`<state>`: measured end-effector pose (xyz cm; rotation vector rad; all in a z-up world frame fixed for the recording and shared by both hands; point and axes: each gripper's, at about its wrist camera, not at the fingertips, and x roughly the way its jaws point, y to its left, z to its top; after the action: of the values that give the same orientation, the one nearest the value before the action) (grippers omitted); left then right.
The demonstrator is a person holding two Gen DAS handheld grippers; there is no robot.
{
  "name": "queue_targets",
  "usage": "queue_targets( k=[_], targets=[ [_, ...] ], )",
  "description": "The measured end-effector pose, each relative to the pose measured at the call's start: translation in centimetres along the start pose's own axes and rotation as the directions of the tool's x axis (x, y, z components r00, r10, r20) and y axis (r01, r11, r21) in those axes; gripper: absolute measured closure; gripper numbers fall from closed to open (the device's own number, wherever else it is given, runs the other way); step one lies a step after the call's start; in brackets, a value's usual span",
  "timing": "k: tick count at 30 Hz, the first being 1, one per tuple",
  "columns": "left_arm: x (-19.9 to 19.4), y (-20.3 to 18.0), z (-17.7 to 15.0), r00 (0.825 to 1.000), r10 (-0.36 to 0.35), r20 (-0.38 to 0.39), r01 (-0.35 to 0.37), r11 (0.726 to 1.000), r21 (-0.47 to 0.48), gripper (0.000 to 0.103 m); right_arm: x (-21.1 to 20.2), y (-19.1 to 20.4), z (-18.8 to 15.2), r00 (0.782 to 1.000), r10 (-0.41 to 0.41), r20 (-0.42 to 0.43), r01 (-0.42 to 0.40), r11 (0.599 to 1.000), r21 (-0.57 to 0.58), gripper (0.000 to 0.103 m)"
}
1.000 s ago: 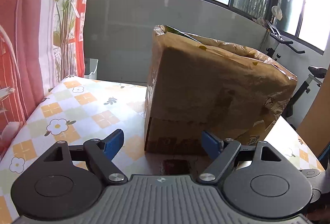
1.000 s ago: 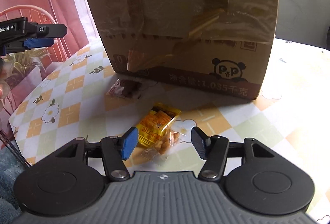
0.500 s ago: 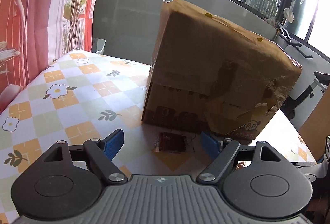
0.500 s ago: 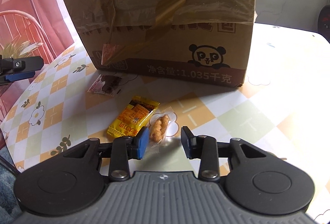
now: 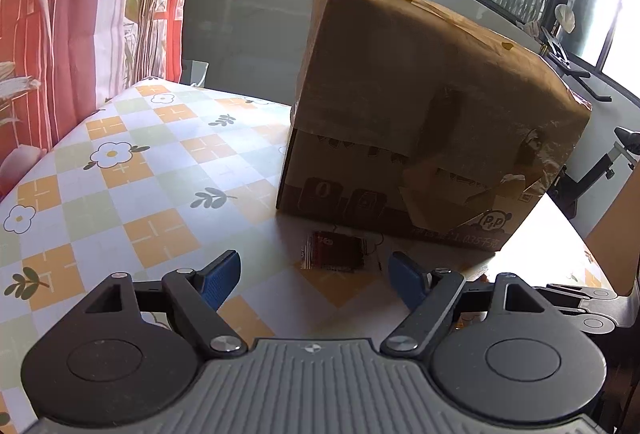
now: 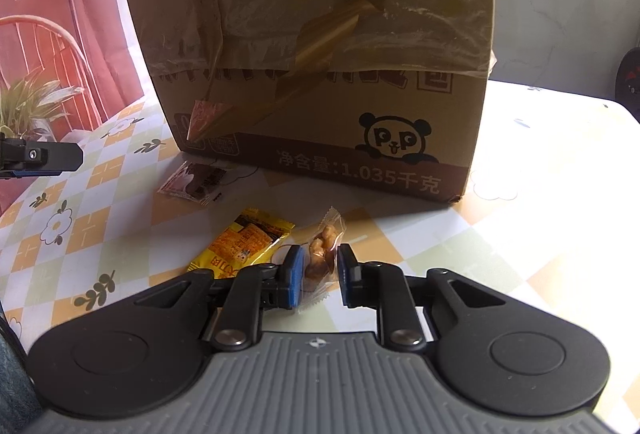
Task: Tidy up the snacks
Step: 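Lower the right gripper to the table and grasp the clear bag of orange balls, then grasp the brown-red packet with the left gripper while the right holds the orange-ball bag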
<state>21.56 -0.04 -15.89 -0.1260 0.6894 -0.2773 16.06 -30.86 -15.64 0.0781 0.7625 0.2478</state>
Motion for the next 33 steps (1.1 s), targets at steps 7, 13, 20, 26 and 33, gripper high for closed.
queue_targets(
  k=[7, 13, 20, 26, 33],
  targets=[
    [0.5, -0.4, -0.4, 1.000, 0.009, -0.022, -0.009, 1.000, 0.008, 0.021, -0.3, -0.4, -1.4, 0.999, 0.008, 0.051, -0.008, 1.000, -0.002, 0.084],
    [1.2, -1.5, -0.8, 0.999, -0.001, -0.052, 0.002, 1.000, 0.031, 0.021, -0.4, -0.9, -1.8, 0.997, 0.029, 0.072, -0.030, 1.000, 0.009, 0.084],
    [2.4, -4.0, -1.3, 0.995, -0.038, -0.092, 0.046, 0.995, 0.085, 0.025, -1.0, -0.8, -2.0, 0.992, 0.068, 0.106, -0.067, 0.998, -0.007, 0.084],
    [3.7, -6.1, -1.6, 0.987, -0.084, -0.138, 0.100, 0.989, 0.113, 0.029, -1.2, -1.7, -2.0, 0.988, 0.093, 0.124, -0.099, 0.994, 0.041, 0.084],
    [5.0, -6.5, -1.1, 0.984, -0.088, -0.155, 0.109, 0.985, 0.135, 0.039, -1.1, -2.0, -2.0, 0.986, 0.116, 0.123, -0.124, 0.991, 0.058, 0.084]
  ],
)
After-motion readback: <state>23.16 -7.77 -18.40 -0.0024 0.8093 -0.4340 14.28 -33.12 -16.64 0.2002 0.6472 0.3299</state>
